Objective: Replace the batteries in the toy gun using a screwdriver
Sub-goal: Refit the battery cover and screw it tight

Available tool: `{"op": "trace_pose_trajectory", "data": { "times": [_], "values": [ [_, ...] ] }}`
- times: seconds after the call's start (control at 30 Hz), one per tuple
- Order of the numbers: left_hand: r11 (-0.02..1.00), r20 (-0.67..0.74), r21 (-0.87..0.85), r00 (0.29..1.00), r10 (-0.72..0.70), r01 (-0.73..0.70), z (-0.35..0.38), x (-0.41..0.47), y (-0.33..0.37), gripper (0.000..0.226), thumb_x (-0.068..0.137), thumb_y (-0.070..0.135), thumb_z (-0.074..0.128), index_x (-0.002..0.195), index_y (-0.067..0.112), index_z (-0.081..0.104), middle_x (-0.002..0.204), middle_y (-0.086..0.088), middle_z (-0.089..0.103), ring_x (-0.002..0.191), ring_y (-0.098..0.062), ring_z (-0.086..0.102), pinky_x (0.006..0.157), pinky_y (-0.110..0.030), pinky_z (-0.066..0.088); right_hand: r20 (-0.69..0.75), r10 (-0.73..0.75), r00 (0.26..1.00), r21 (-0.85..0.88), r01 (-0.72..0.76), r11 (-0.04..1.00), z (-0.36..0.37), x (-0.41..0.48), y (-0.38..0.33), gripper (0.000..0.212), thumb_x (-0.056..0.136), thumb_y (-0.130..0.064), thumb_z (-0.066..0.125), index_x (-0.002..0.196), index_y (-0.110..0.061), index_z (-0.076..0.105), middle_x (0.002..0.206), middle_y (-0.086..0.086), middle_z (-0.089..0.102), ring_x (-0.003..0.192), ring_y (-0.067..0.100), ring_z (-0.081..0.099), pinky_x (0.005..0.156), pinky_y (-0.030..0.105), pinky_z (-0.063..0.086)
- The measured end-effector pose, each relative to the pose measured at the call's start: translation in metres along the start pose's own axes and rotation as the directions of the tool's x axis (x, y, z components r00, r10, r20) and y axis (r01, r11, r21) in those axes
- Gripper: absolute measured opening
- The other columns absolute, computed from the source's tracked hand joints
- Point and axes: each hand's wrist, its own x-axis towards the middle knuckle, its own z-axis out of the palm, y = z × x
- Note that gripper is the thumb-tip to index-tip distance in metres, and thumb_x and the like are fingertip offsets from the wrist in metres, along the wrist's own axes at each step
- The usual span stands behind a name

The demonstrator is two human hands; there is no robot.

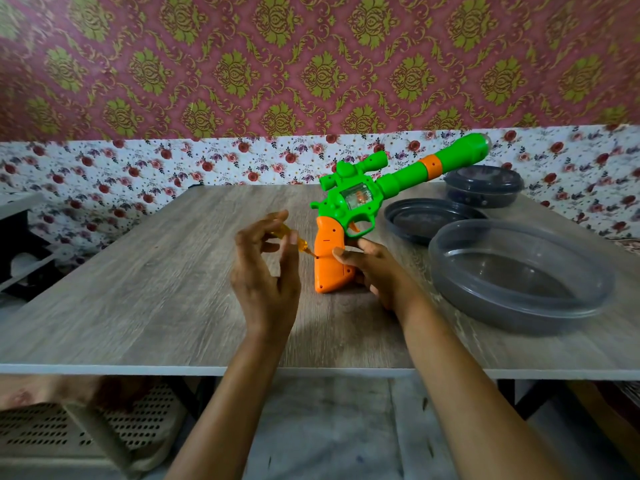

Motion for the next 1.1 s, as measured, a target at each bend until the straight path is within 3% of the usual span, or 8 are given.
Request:
{"op": "trace_pose_trajectory", "data": {
  "times": [0.1, 0.23, 0.37, 0.47, 0.63, 0.87, 1.0, 1.1],
  "values": [
    [1.000, -0.013, 0.007, 1.000, -0.008, 0.008, 0.0013, 0.0004, -0.0017, 0.016, 0.093, 0.012, 0.050, 0.104, 0.016, 0.039, 0.111, -0.003, 0.062, 0.091, 0.011, 0.059, 0.073, -0.010, 0.047, -0.003, 0.000, 1.000, 0.006, 0.000, 1.000, 0.0004, 0.0001, -0.0002, 0.031, 0.087, -0.017, 0.060, 0.117, -0.021, 0.054, 0.123, 0.016, 0.061, 0.114, 0.032, 0.057, 0.101, 0.052, 0.043],
    [0.999, -0.010, 0.002, 0.999, -0.039, 0.039, 0.0013, -0.0013, -0.0014, 0.020, 0.095, 0.014, 0.044, 0.113, 0.016, 0.040, 0.118, 0.007, 0.057, 0.092, -0.001, 0.064, 0.073, -0.022, 0.054, -0.002, -0.009, 1.000, 0.009, 0.009, 1.000, 0.0003, -0.0007, -0.0008, 0.027, 0.087, -0.016, 0.060, 0.114, -0.021, 0.055, 0.123, 0.015, 0.061, 0.114, 0.031, 0.058, 0.100, 0.050, 0.044],
    [0.998, -0.012, 0.061, 1.000, 0.005, -0.004, 0.0003, -0.0007, -0.0036, 0.025, 0.093, 0.007, 0.041, 0.116, 0.015, 0.044, 0.129, -0.008, 0.053, 0.109, 0.003, 0.056, 0.077, -0.019, 0.050, 0.002, 0.003, 1.000, 0.032, -0.004, 0.999, 0.0005, -0.0014, -0.0014, 0.023, 0.087, -0.015, 0.060, 0.108, -0.022, 0.056, 0.121, 0.015, 0.062, 0.111, 0.030, 0.060, 0.098, 0.049, 0.047],
    [0.994, -0.019, 0.097, 0.998, 0.058, -0.056, -0.0001, 0.0003, -0.0051, 0.026, 0.090, 0.006, 0.048, 0.114, 0.015, 0.050, 0.121, -0.018, 0.048, 0.107, 0.000, 0.049, 0.076, -0.016, 0.048, 0.004, 0.005, 1.000, 0.051, -0.005, 0.999, 0.0013, -0.0013, -0.0015, 0.026, 0.088, -0.014, 0.059, 0.113, -0.021, 0.054, 0.118, 0.014, 0.062, 0.104, 0.026, 0.061, 0.094, 0.045, 0.049],
    [0.996, 0.001, 0.056, 0.997, 0.075, -0.075, -0.0009, -0.0006, -0.0077, 0.019, 0.089, 0.018, 0.060, 0.107, 0.015, 0.052, 0.103, -0.003, 0.045, 0.083, -0.028, 0.057, 0.064, -0.023, 0.048, 0.006, -0.012, 1.000, 0.069, 0.011, 0.998, 0.0019, -0.0024, -0.0014, 0.024, 0.089, -0.011, 0.057, 0.111, -0.018, 0.054, 0.125, 0.017, 0.060, 0.114, 0.032, 0.058, 0.095, 0.044, 0.048],
    [0.998, -0.027, 0.065, 1.000, 0.010, -0.008, 0.0007, 0.0005, -0.0035, 0.022, 0.093, 0.012, 0.052, 0.113, 0.013, 0.045, 0.106, -0.002, 0.058, 0.086, -0.005, 0.057, 0.069, -0.021, 0.049, 0.002, 0.001, 1.000, 0.033, -0.001, 0.999, -0.0002, 0.0025, 0.0013, 0.026, 0.087, -0.017, 0.060, 0.112, -0.022, 0.054, 0.123, 0.013, 0.061, 0.111, 0.028, 0.059, 0.100, 0.048, 0.045],
    [0.999, -0.016, 0.050, 1.000, 0.018, -0.018, 0.0002, -0.0005, -0.0025, 0.021, 0.092, 0.007, 0.048, 0.113, 0.012, 0.045, 0.121, -0.003, 0.058, 0.096, -0.006, 0.061, 0.073, -0.025, 0.053, 0.001, 0.004, 1.000, 0.033, -0.004, 0.999, 0.0002, 0.0028, 0.0025, 0.028, 0.087, -0.017, 0.061, 0.114, -0.022, 0.054, 0.123, 0.014, 0.061, 0.112, 0.029, 0.059, 0.100, 0.050, 0.045],
    [0.998, 0.003, 0.041, 0.999, 0.043, -0.043, -0.0001, -0.0003, -0.0021, 0.026, 0.091, 0.012, 0.053, 0.116, 0.011, 0.045, 0.124, -0.010, 0.054, 0.101, -0.017, 0.061, 0.073, -0.026, 0.054, 0.009, -0.003, 1.000, 0.037, 0.002, 0.999, -0.0004, 0.0013, 0.0016, 0.025, 0.088, -0.016, 0.060, 0.112, -0.022, 0.054, 0.122, 0.013, 0.061, 0.113, 0.029, 0.059, 0.100, 0.049, 0.045]
  ]
}}
